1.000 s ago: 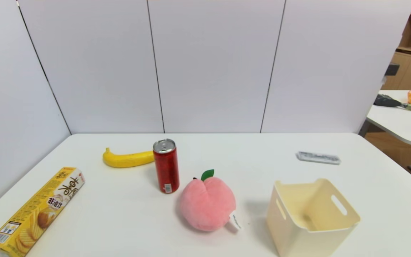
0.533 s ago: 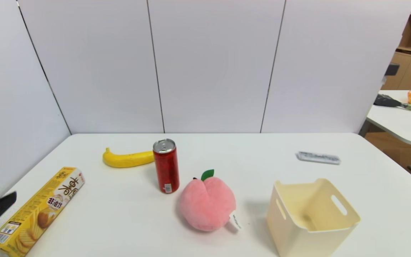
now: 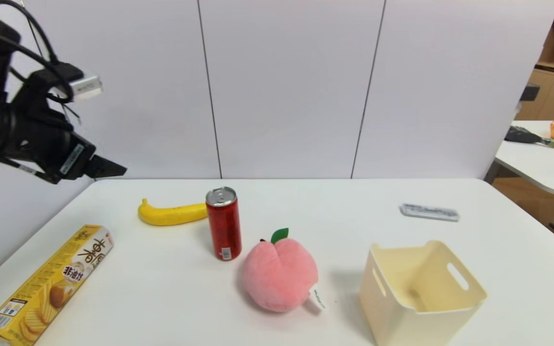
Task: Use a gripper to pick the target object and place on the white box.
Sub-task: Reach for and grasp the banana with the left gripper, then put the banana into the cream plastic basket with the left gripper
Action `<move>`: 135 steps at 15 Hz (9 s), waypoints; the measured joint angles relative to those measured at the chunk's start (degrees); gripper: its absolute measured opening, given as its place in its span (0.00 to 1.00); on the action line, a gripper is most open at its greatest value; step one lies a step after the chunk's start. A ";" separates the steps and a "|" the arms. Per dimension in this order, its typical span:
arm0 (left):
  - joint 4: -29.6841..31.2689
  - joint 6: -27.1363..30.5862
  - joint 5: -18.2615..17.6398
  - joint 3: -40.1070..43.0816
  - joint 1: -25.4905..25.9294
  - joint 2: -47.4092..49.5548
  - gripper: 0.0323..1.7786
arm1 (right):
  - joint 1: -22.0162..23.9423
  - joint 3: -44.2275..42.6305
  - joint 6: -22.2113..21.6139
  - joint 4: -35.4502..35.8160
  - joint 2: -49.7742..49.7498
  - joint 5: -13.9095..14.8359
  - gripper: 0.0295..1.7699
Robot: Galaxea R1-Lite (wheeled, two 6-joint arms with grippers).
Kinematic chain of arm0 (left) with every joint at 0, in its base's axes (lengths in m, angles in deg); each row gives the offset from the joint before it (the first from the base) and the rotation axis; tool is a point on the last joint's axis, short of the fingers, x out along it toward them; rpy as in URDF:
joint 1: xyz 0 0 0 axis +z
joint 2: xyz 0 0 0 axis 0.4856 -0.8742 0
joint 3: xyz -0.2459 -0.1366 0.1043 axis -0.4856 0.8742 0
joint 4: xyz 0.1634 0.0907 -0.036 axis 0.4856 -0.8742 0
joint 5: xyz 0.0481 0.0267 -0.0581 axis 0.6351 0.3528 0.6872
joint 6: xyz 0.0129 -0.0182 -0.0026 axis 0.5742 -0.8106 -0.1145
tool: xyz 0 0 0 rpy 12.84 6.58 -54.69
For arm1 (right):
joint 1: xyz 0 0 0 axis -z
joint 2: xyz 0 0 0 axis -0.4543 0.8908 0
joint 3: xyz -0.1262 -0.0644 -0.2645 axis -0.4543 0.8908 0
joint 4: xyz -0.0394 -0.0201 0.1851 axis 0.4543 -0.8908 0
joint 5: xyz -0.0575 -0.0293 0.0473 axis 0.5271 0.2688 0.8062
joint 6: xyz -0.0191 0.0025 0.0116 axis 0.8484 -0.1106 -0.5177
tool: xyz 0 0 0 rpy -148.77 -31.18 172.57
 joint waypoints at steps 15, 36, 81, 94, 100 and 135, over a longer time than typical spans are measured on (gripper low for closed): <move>-5.71 23.43 -31.46 -16.86 5.72 -35.39 0.95 | 0.00 0.00 0.00 0.00 0.00 0.00 0.96; -11.30 27.38 -28.66 -19.08 5.56 -41.90 0.95 | 0.00 0.00 0.00 0.00 0.00 -0.04 0.96; -14.87 23.27 -25.02 -22.16 -18.91 -14.38 0.27 | 0.00 0.00 -0.02 0.00 0.00 -0.04 0.96; 11.20 1.27 -22.71 -30.26 -50.91 -25.77 0.27 | 0.00 0.00 0.02 0.00 0.00 0.02 0.96; 19.77 -3.61 -20.70 -30.29 -56.78 -31.95 0.27 | 0.00 0.00 0.02 0.00 0.00 0.00 0.96; 54.80 -29.48 23.10 -13.06 -69.83 -36.89 0.27 | 0.00 0.00 0.00 -0.01 0.00 -0.04 0.96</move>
